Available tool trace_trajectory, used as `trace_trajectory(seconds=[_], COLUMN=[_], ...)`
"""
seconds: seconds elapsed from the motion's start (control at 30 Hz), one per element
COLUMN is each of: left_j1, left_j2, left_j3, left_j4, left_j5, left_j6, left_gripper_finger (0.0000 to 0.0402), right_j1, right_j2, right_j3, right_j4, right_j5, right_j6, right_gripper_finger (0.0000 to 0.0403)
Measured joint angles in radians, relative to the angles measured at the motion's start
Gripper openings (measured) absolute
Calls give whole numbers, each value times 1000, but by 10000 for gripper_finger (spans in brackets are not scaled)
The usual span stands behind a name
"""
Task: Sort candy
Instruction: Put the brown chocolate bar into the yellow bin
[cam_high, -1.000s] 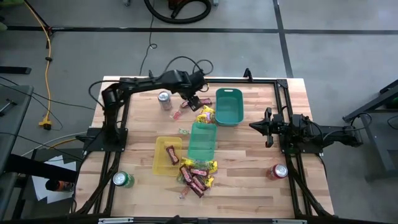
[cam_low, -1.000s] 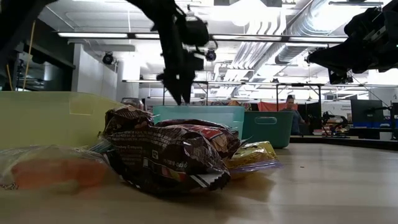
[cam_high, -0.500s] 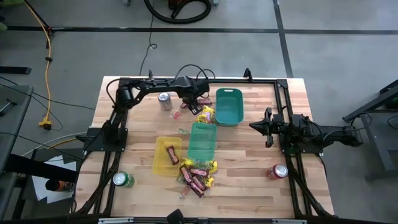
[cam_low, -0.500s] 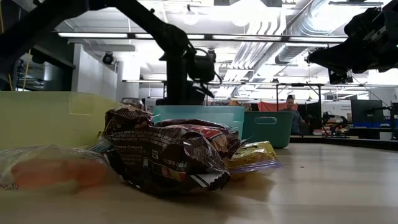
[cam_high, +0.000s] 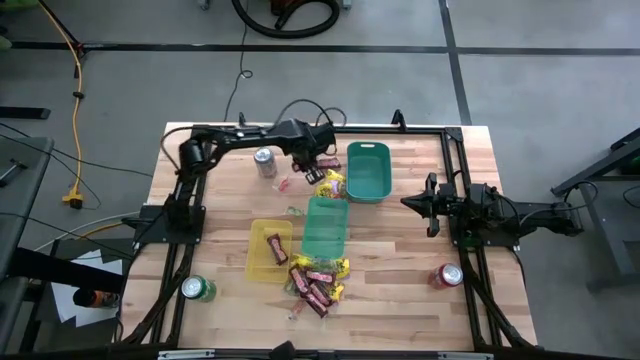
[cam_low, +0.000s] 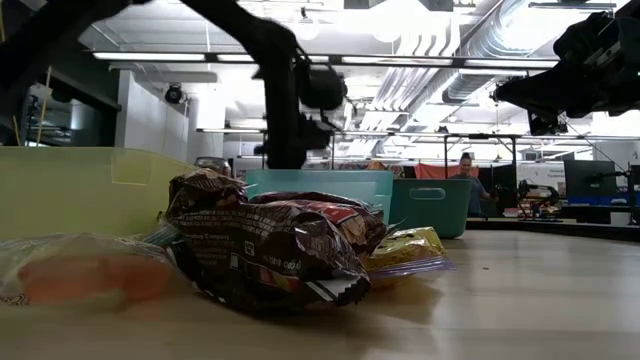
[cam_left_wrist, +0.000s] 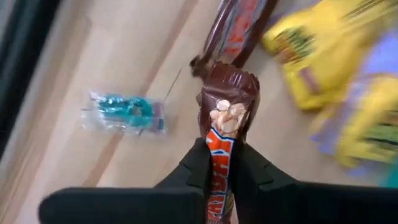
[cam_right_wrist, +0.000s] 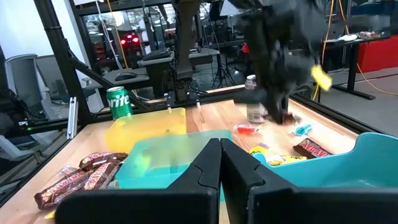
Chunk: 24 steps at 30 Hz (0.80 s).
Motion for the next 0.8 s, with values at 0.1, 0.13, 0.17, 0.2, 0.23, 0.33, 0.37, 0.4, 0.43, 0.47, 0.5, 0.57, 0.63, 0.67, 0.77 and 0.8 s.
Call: trace_trajectory(seconds=[0.1,0.13,0.17,0.2,0.23,0.33,0.37,0.4,0.43,0.47,0.5,0.57,0.63,0.67,0.77,0.8], left_j1=[-16,-28,-47,-70,-98,-200,-241,-284,-328,-373,-419,-510,-602,-646,-759,-785], left_j2=[-106,-146,-186,-227,-267,-395,-436,-475,-512,-548,-583,-652,-710,-733,-783,-790], left_j3=[0,0,0,0,-2,-52,-82,-117,-159,-206,-258,-372,-486,-541,-674,-709], left_j4=[-12,-22,-29,-30,-30,-18,-13,-14,-15,-15,-15,-6,12,31,121,154], left_j5=[17,24,41,66,86,110,109,98,81,59,37,10,4,9,39,43], left_j6=[10,12,17,18,17,-16,-40,-66,-97,-136,-184,-288,-417,-488,-661,-701], left_gripper_finger=[25,23,18,13,9,6,7,7,7,7,7,7,7,7,10,13], right_j1=[0,0,0,0,0,0,0,0,0,0,0,0,0,0,0,0], right_j2=[0,0,0,0,0,0,0,0,0,0,0,0,0,0,0,0], right_j3=[0,0,0,0,0,0,0,0,0,0,0,0,0,0,0,0], right_j4=[0,0,0,0,0,0,0,0,0,0,0,0,0,0,0,0], right_j5=[0,0,0,0,0,0,0,0,0,0,0,0,0,0,0,0], right_j6=[0,0,0,0,0,0,0,0,0,0,0,0,0,0,0,0], right_gripper_finger=[0,0,0,0,0,0,0,0,0,0,0,0,0,0,0,0])
